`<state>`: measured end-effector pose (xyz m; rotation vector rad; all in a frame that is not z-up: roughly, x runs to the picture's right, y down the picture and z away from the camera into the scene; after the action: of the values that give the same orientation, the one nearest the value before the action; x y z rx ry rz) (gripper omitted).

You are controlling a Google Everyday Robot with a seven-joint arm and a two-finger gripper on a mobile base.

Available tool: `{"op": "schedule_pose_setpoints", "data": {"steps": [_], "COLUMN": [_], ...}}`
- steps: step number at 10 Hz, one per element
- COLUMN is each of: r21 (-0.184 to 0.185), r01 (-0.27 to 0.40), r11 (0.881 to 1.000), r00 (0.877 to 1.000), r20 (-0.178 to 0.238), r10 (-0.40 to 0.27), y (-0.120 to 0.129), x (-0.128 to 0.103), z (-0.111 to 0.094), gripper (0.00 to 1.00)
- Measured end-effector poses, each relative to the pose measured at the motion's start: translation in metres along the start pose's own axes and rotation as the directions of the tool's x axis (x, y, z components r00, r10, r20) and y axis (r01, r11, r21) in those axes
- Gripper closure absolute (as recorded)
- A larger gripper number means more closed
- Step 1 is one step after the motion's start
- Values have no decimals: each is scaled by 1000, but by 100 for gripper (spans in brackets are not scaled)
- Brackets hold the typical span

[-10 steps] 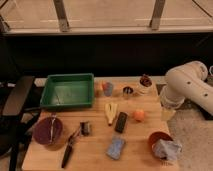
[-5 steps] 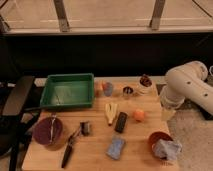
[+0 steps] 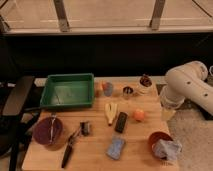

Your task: Place fork in table surface

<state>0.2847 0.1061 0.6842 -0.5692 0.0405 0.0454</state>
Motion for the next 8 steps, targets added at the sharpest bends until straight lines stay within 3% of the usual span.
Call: {"op": "schedule_pose_setpoints", "data": {"steps": [8], "r21": [7], "r01": [11], "r11": [1000], "r00": [1000], "r20": [2], "r10": [-11], "y": [-2], "x": [-1], "z": [-1], "gripper": [35]}}
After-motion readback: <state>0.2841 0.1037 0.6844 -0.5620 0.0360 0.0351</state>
